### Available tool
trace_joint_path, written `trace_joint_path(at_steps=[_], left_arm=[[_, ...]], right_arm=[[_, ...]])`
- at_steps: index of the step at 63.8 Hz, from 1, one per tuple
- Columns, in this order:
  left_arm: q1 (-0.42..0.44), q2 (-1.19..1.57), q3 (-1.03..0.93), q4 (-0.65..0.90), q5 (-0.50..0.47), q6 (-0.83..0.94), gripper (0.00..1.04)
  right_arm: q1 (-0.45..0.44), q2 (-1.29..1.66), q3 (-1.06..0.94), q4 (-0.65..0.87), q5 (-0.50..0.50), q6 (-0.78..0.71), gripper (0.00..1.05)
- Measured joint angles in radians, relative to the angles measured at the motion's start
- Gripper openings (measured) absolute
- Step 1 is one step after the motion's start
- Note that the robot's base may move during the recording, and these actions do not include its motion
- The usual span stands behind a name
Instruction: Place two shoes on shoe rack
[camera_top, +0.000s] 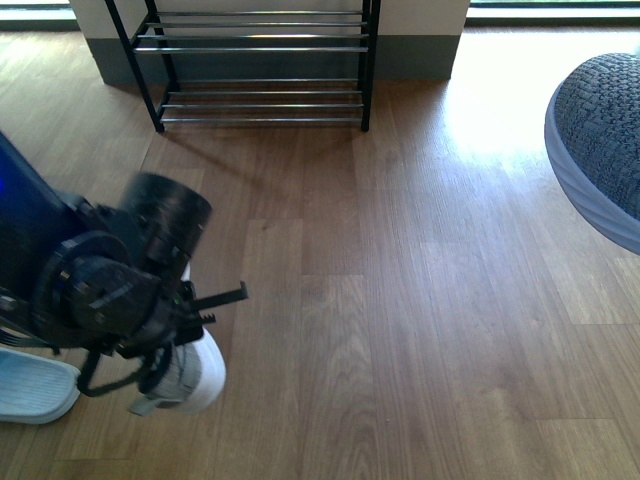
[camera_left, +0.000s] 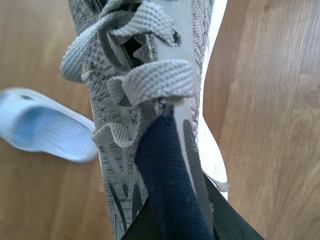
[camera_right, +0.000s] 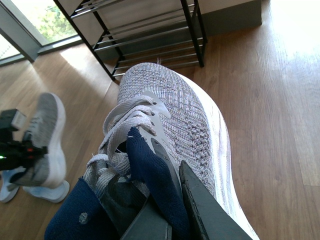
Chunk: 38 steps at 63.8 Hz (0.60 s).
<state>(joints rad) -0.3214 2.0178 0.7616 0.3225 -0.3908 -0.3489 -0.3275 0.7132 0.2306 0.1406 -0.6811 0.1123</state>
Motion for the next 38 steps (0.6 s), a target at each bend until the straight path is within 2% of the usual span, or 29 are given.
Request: trace_joint_path(at_steps=[12, 25, 38], left_arm=[[-0.036, -0.425, -0.161, -0.104, -0.088, 0.143, 0.03], [-0.089, -0.827, -0.255, -0.283, -0.206, 0.208, 0.03], [-0.091, -0.897, -0.264, -0.296, -0.229, 0.218, 0.03]], right_arm=[[0.0, 0.0, 0.0, 0.0, 0.0, 0.0, 0.01], [0.0, 0.0, 0.0, 0.0, 0.0, 0.0, 0.01], [0.0, 0.0, 0.0, 0.0, 0.0, 0.0, 0.01]])
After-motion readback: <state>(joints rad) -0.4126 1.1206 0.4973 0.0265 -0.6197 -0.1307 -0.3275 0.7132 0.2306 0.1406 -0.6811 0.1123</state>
